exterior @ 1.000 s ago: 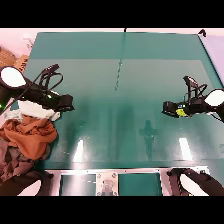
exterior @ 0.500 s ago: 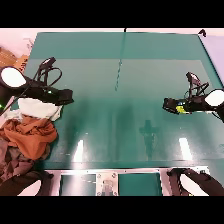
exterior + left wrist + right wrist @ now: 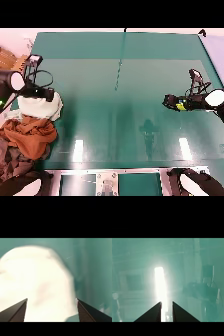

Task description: Fold the shirts.

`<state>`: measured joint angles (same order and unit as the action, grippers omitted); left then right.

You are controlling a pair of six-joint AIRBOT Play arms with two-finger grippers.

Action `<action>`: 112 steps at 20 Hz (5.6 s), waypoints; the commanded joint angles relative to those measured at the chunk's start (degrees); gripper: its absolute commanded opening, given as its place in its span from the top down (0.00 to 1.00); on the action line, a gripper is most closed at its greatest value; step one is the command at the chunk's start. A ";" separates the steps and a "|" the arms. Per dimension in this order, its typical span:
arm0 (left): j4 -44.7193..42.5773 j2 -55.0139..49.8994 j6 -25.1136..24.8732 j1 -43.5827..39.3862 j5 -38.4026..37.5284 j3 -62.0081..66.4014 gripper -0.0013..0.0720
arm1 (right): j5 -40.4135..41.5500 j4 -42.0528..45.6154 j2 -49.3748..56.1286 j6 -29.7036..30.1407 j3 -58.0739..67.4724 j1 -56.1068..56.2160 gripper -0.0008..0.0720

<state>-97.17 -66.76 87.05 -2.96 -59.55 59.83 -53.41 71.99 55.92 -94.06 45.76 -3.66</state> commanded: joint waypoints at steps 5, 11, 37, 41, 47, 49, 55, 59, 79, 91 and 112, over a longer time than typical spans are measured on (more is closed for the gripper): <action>-5.79 -13.53 -8.07 3.54 -1.29 -2.10 0.10 | 0.50 0.02 0.11 0.07 -0.02 0.00 0.74; -1.88 -13.75 -10.10 3.13 -6.56 9.11 0.95 | 0.48 0.02 0.11 0.07 0.00 -0.02 0.96; 27.34 -22.47 -7.76 -18.29 -26.51 34.07 0.15 | -8.98 -4.22 6.97 0.96 6.29 -7.63 0.47; 39.58 -22.47 -9.11 -11.43 -25.09 19.17 0.00 | -3.61 -14.64 16.11 9.70 6.32 -7.61 0.40; 54.60 -22.49 -17.09 -15.78 -16.06 -2.51 0.00 | -0.94 -32.48 30.29 22.60 9.49 -7.06 0.40; 54.58 -22.82 -17.03 -19.06 -10.25 -5.31 0.00 | -1.05 -33.77 34.21 22.80 12.96 -5.57 0.40; 53.70 -22.95 -17.07 -20.37 -2.40 -5.79 0.94 | -1.07 -34.05 41.83 22.75 23.63 0.72 0.40; 48.41 -22.84 -16.81 -13.62 -6.67 -4.22 0.95 | -1.07 -34.12 45.75 22.73 27.36 3.82 0.40; 34.12 -5.14 -15.02 -3.61 -15.37 34.53 0.95 | -12.28 -32.28 13.40 27.06 42.40 -4.94 0.96; 29.88 7.43 -13.29 -3.61 -21.55 39.21 0.95 | -24.72 -23.30 -6.75 19.43 39.76 -5.55 0.96; 44.68 -24.79 -19.45 8.68 -18.58 24.22 0.03 | -19.67 -10.88 6.86 1.73 7.63 -14.75 0.46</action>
<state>-51.62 -91.09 65.54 1.06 -75.31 80.12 -68.25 55.44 72.10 -84.40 62.02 -15.94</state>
